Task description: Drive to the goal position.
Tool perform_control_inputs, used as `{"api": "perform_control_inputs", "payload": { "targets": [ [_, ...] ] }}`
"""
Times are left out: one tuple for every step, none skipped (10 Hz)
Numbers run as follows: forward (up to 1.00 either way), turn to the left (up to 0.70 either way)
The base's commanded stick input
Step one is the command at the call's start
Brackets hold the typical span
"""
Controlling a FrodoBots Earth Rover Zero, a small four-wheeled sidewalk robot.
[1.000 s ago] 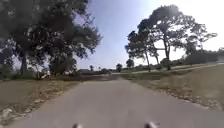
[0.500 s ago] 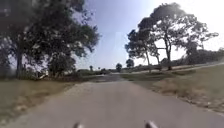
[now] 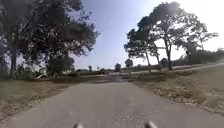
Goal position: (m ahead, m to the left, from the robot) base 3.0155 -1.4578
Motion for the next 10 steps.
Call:
{"api": "perform_control_inputs", "payload": {
  "targets": [
    [1.00, -0.01],
    [1.00, -0.01],
    [1.00, -0.01],
    [1.00, -0.01],
    [1.00, -0.01],
    [1.00, 0.01],
    [1.00, 0.25],
    [1.00, 0.34],
    [1.00, 0.37],
    [1.00, 0.25]
  ]
}}
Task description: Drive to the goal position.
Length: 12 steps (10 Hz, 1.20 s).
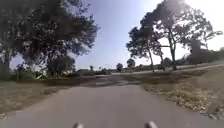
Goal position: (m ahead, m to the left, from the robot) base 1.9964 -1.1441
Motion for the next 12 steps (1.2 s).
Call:
{"api": "perform_control_inputs", "payload": {
  "targets": [
    [1.00, -0.01],
    [1.00, -0.01],
    [0.79, -0.01],
    [0.23, -0.01],
    [0.10, -0.01],
    [0.11, 0.00],
    [0.09, -0.01],
    [0.10, -0.01],
    [0.10, -0.01],
    [0.11, -0.01],
    [0.11, -0.01],
    [0.10, -0.01]
  ]
}}
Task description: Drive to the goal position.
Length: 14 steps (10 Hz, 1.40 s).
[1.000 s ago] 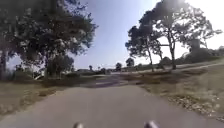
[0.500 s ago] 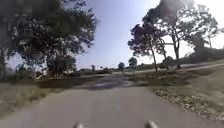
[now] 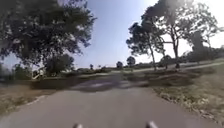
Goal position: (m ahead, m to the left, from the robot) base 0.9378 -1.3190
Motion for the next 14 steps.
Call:
{"api": "perform_control_inputs", "payload": {
  "targets": [
    [0.10, -0.01],
    [0.09, -0.01],
    [0.09, -0.01],
    [0.10, -0.01],
    [0.10, -0.01],
    [0.10, -0.01],
    [0.11, -0.01],
    [0.10, -0.01],
    [0.11, -0.01],
    [0.11, -0.01],
    [0.11, -0.01],
    [0.11, -0.01],
    [0.11, -0.01],
    [0.11, -0.01]
  ]
}}
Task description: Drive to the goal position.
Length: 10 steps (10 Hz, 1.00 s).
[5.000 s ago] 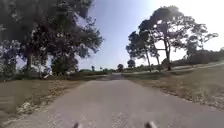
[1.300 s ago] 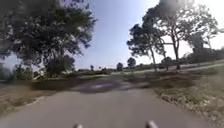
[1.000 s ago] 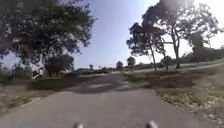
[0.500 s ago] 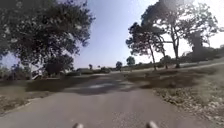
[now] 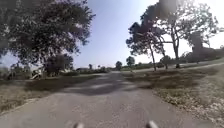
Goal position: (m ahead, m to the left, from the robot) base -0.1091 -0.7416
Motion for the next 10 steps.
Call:
{"api": "perform_control_inputs", "payload": {
  "targets": [
    [0.10, -0.01],
    [0.10, -0.01],
    [0.10, -0.01],
    [0.10, -0.01],
    [0.10, -0.01],
    [0.10, -0.01],
    [0.10, -0.01],
    [0.11, -0.01],
    [0.11, -0.01],
    [0.11, 0.00]
  ]
}}
